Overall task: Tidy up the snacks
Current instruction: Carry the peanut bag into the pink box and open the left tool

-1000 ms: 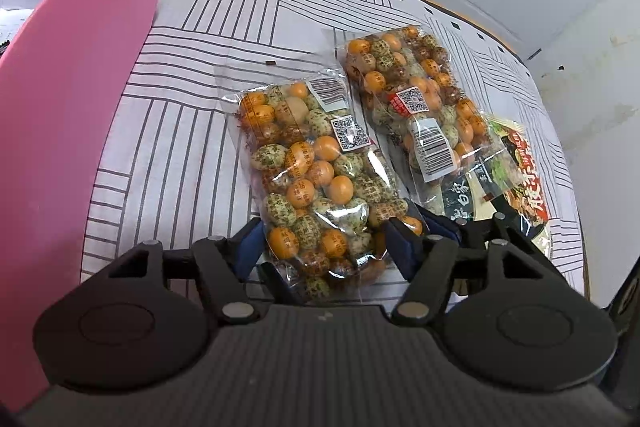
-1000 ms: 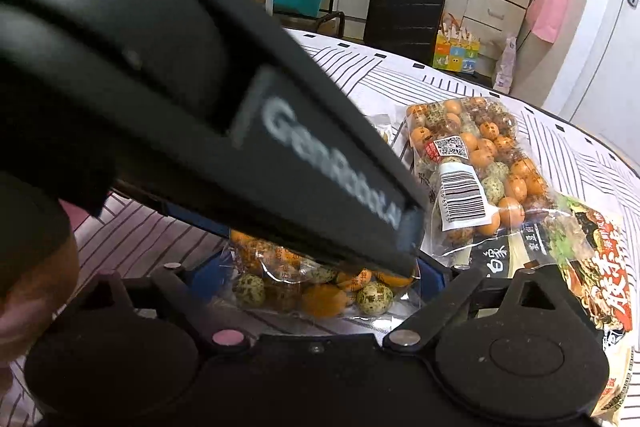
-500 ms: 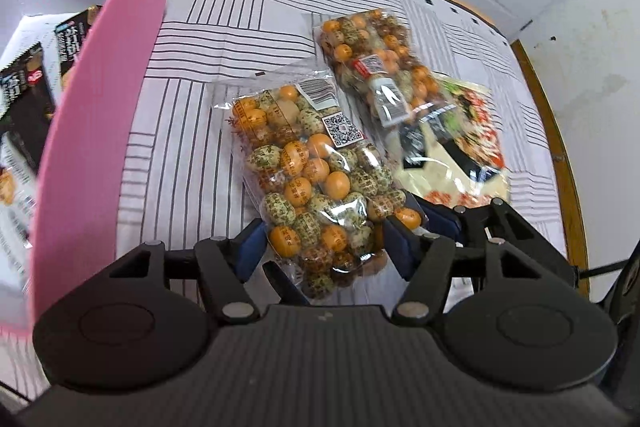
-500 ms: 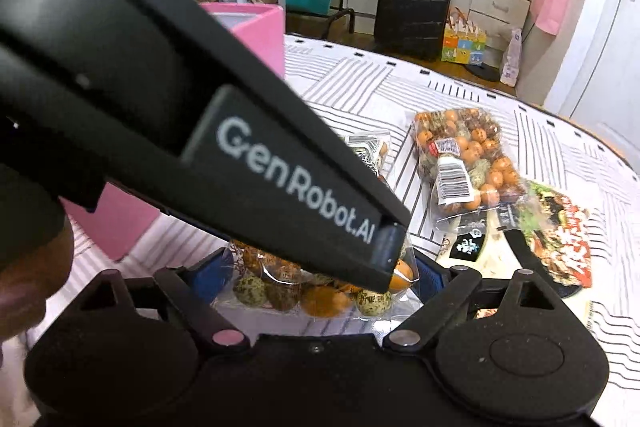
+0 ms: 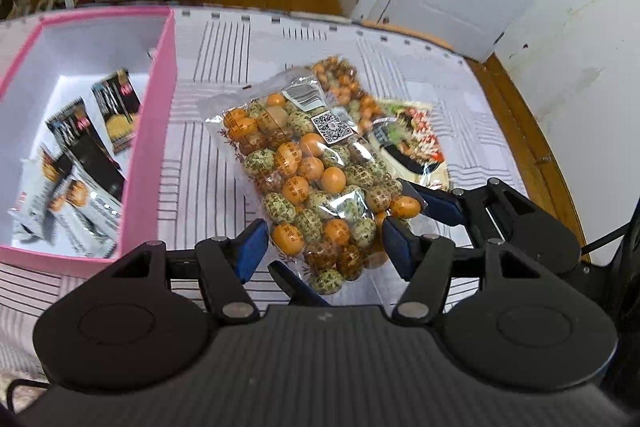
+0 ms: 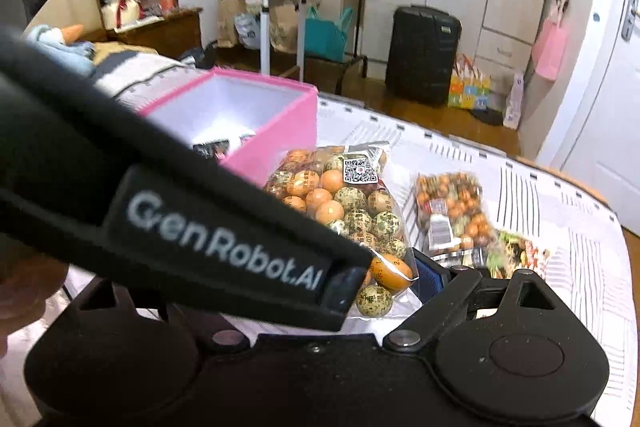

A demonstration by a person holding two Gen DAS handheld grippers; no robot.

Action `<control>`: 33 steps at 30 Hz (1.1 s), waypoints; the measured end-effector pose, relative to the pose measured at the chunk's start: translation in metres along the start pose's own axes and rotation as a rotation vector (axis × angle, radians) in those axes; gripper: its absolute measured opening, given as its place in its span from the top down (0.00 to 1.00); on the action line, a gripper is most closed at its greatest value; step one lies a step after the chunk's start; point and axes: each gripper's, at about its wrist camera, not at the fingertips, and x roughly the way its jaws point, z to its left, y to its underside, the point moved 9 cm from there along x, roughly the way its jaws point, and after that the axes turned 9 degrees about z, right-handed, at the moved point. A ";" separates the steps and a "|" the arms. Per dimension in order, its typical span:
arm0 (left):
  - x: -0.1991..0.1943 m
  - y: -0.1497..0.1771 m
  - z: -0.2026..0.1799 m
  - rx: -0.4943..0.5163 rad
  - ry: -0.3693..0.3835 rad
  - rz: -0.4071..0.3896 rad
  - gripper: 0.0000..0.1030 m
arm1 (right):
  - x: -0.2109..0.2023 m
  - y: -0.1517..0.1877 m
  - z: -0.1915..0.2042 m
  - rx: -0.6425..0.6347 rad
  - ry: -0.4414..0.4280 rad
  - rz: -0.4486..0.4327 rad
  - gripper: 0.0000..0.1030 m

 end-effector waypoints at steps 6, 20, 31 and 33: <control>-0.036 0.007 0.006 -0.020 -0.003 -0.070 0.41 | -0.020 -0.006 0.015 -0.061 -0.014 -0.039 0.10; -0.096 0.003 0.057 -0.106 -0.042 -0.180 0.40 | -0.031 -0.053 0.040 -0.180 -0.059 -0.074 0.10; -0.078 -0.014 0.149 -0.250 -0.129 -0.159 0.39 | 0.037 -0.086 0.084 -0.211 -0.180 -0.039 0.10; -0.071 -0.017 0.162 -0.267 -0.134 -0.147 0.39 | 0.050 -0.089 0.087 -0.206 -0.193 -0.022 0.10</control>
